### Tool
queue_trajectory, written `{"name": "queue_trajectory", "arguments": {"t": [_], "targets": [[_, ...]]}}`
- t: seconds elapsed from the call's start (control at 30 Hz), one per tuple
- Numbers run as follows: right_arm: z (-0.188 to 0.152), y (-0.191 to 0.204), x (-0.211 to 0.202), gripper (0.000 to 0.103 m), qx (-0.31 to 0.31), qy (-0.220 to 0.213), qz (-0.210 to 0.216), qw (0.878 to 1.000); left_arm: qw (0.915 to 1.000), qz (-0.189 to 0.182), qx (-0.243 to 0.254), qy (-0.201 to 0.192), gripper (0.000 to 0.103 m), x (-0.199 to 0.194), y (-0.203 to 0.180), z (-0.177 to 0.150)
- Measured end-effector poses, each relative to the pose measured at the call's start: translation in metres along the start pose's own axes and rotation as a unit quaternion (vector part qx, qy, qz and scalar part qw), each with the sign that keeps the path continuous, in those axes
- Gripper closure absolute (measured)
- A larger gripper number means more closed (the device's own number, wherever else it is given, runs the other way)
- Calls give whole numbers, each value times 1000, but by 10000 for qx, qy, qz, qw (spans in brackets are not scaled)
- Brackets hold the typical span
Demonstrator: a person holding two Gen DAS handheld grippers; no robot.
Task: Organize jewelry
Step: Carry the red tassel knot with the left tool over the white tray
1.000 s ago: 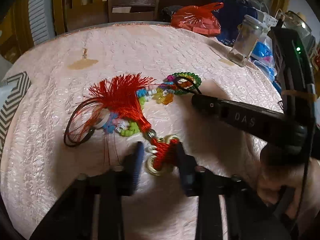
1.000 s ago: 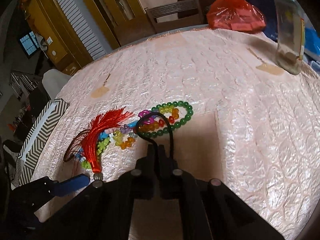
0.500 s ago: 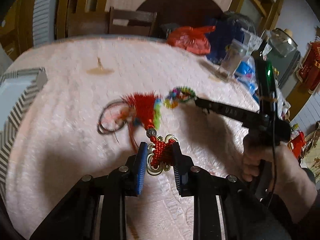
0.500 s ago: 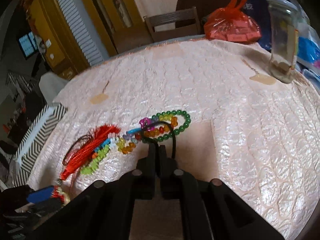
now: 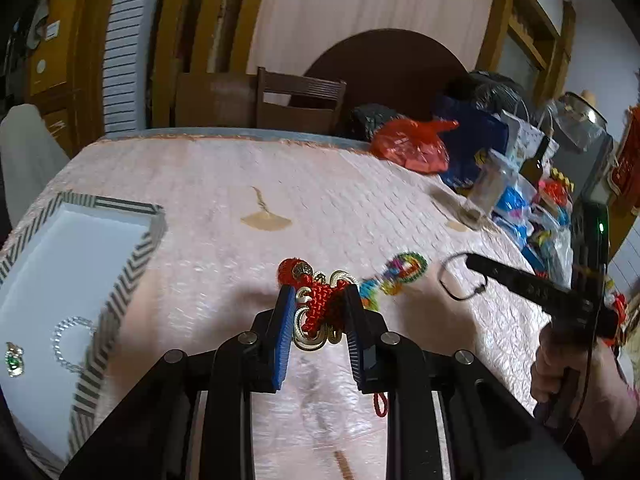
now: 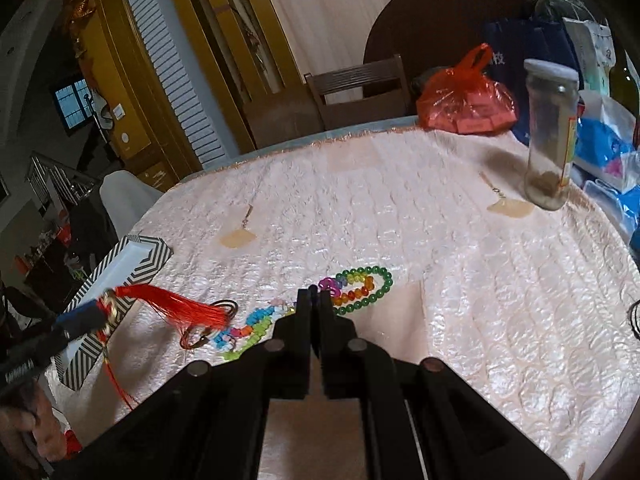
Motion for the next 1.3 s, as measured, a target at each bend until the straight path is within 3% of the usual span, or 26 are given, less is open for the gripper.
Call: {"name": "queue_trajectory", "arguments": {"t": [0.47, 0.77, 1.3], "targets": [[-12, 15, 5, 100, -40, 241, -317, 9992, 9994, 145, -99, -282, 68, -34, 20, 7], [-16, 32, 6, 100, -102, 157, -239, 9995, 9984, 268, -195, -454, 68, -56, 41, 16], [-13, 55, 15, 100, -480, 182, -598, 9969, 9947, 742, -437, -566, 68, -83, 91, 21]]}}
Point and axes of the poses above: each gripper's, at about its wrist camera, not at the fingertips, and x roughly the way its jaws point, y to its left, z to its top, the point moved 4 cm from there along x, roughly the way its jaws point, and after that the axes turned 14 degrees about y, right-handed, at the moved point
